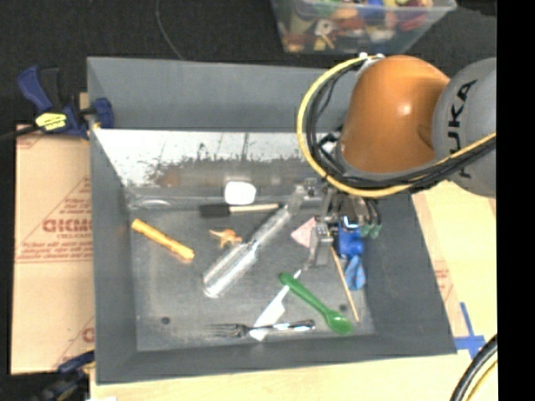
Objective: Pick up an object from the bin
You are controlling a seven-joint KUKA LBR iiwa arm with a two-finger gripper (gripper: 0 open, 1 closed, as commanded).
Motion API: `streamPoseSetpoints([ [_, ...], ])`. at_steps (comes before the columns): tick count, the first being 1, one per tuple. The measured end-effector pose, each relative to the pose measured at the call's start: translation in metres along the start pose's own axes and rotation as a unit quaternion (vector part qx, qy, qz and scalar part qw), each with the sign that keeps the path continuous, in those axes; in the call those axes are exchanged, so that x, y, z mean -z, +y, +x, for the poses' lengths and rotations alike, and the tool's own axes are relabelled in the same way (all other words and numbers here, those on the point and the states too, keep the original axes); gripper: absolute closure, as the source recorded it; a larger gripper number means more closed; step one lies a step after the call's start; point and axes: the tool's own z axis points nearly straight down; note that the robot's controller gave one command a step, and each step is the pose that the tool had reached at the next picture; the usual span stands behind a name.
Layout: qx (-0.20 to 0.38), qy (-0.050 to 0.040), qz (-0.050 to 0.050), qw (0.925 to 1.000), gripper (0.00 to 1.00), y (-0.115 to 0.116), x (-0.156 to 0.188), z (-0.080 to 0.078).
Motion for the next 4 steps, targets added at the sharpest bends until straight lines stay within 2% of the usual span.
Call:
streamPoseSetpoints([
  [1, 0.000, -0.0023, 0.000, 1.0000, 0.00, 0.000, 0.002, -0.001],
  [2, 0.118, -0.0041, 0.001, 0.9930, 0.00, 0.021, -0.087, -0.030],
  [3, 0.253, -0.0068, 0.001, 0.9674, 0.00, 0.044, -0.166, -0.057],
  [4, 0.318, -0.0062, 0.003, 0.9481, 0.00, 0.038, -0.166, -0.053],
])
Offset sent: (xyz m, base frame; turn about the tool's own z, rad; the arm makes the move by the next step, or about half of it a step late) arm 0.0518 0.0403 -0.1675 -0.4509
